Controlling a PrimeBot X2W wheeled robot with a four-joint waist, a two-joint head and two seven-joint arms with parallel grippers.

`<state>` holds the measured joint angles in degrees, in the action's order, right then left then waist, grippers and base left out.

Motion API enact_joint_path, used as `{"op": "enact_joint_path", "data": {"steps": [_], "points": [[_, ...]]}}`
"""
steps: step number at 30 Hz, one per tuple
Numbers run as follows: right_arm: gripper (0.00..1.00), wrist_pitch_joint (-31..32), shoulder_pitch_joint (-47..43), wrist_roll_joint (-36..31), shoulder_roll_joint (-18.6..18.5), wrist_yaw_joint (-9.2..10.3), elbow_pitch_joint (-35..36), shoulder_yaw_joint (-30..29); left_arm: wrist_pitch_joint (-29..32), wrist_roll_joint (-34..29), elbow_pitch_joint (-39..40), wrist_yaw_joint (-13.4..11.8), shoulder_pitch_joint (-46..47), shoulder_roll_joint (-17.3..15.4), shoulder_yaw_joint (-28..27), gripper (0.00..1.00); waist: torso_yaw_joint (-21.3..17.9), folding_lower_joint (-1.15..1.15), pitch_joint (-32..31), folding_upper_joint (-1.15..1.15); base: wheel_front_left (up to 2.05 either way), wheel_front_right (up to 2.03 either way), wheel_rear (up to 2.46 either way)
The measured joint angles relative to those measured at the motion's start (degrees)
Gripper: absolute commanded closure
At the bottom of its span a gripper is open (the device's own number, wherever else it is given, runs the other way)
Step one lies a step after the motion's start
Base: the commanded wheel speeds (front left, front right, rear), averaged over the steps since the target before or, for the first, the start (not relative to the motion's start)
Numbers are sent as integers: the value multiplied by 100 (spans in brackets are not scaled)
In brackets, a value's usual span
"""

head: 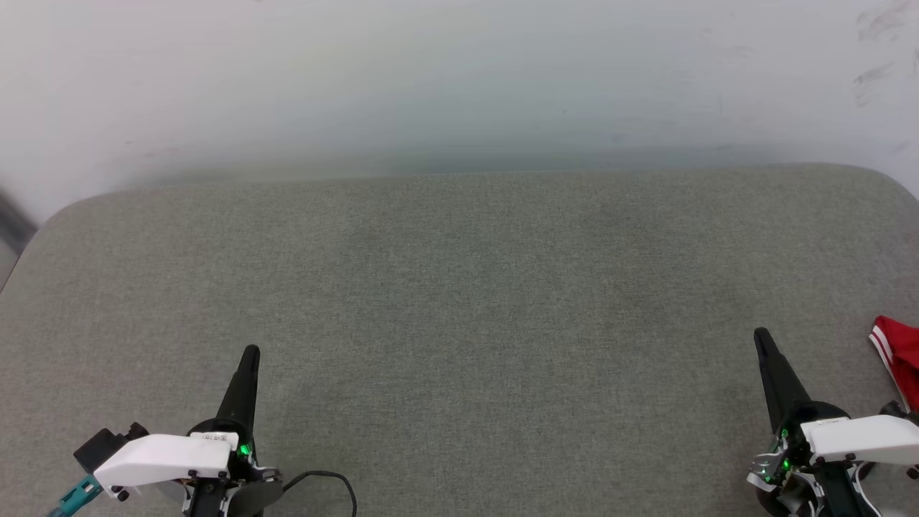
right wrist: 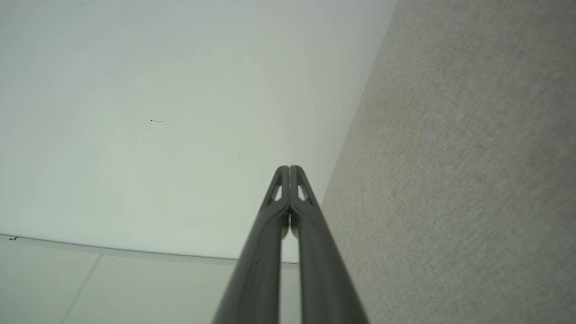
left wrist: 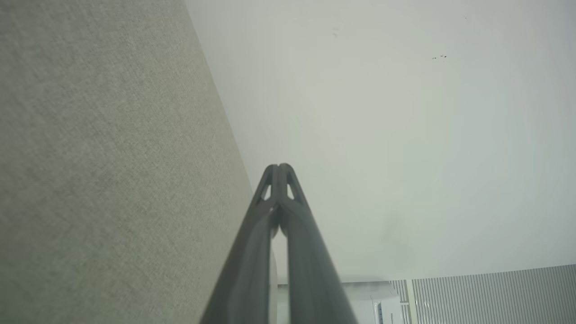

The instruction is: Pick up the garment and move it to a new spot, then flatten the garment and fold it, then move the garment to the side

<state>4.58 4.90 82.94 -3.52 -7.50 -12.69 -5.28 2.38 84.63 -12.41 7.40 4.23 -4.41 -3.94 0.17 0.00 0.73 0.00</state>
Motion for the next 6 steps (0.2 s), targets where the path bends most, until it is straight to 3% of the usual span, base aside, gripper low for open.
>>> {"op": "enact_joint_path", "data": {"steps": [6], "points": [[100, 44, 14, 252, 5, 0, -33, -24, 76, 249, -40, 0, 64, 2, -18, 100, -4, 0, -14, 0, 0, 0, 0]]}}
